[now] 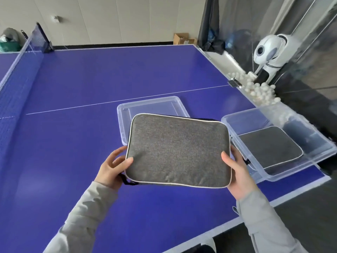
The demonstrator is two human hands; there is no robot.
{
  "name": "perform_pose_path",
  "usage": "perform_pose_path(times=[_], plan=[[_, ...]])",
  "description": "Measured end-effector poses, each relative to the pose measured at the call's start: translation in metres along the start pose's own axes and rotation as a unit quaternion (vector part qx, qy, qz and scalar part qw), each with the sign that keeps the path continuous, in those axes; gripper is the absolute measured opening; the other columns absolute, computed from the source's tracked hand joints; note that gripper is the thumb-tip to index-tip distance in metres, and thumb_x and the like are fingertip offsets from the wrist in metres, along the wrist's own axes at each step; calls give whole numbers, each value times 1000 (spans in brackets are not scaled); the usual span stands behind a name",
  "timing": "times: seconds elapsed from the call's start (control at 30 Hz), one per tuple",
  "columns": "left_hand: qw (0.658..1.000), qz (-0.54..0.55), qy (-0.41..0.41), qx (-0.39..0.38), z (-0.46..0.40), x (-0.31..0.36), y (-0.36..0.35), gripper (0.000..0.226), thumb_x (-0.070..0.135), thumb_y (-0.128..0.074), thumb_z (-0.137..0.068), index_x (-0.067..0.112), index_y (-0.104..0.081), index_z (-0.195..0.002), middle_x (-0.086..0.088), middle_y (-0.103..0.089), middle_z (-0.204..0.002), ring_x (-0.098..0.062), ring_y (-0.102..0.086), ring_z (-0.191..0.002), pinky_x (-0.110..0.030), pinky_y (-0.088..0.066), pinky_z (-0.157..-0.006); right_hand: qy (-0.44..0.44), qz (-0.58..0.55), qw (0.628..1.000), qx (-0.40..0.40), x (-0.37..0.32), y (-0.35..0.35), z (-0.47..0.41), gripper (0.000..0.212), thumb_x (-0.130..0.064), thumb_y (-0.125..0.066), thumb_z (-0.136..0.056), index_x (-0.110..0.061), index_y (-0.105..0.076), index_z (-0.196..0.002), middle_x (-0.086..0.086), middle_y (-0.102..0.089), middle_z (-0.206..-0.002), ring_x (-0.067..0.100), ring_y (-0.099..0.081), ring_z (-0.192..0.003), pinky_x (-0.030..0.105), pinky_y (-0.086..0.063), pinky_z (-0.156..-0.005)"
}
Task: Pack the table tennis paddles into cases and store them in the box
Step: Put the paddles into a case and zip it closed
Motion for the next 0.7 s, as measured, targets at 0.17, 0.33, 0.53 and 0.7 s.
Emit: perform_pose_path(times=[0.17, 0.33, 0.53, 0.7], plan=[[995, -98, -12, -21, -18, -3, -87, 73, 29, -81, -34, 34, -60, -104, -4, -65, -92, -14, -67, -70, -27, -54, -49, 26, 35, 999, 16, -56, 67, -21, 46, -20, -62, -81, -20, -52, -126, 2, -68, -113, 13, -68, -95, 28, -55, -65], [991, -133, -4, -17, -32, -39, -182, 73, 29, -84, -38, 44, -57, -103, -4, -64, -94, -15, -66, -75, -36, -57, -58, 36, 112, 993, 14, -121, 150, -56, 58, -38, -73, -66, -25, -57, -120, -1, -69, -112, 13, -68, -99, 29, -52, -72], [993, -119, -5, 15, -52, -90, -319, 68, 31, -86, -44, 42, -55, -104, -4, -62, -92, -17, -64, -75, -45, -56, -70, 32, 193, 981, 8, -202, 265, -111, 82, -58, -84, -44, -31, -58, -117, 0, -71, -107, 13, -68, -98, 31, -53, -75], [989, -134, -9, 59, -70, -133, -396, 75, 0, -77, -71, 25, -43, -133, -5, -58, -103, -15, -63, -79, -39, -56, -69, 32, 217, 976, 0, -238, 331, -158, 56, -44, -74, -66, -24, -61, -117, 3, -70, -106, 14, -66, -99, 28, -52, -80]])
Point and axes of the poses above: each hand's wrist, its own z-axis away from the middle knuckle, its own y-axis out of the back of the hand, x = y × z, the point moved 10 cm from there along -z, towards the middle knuckle
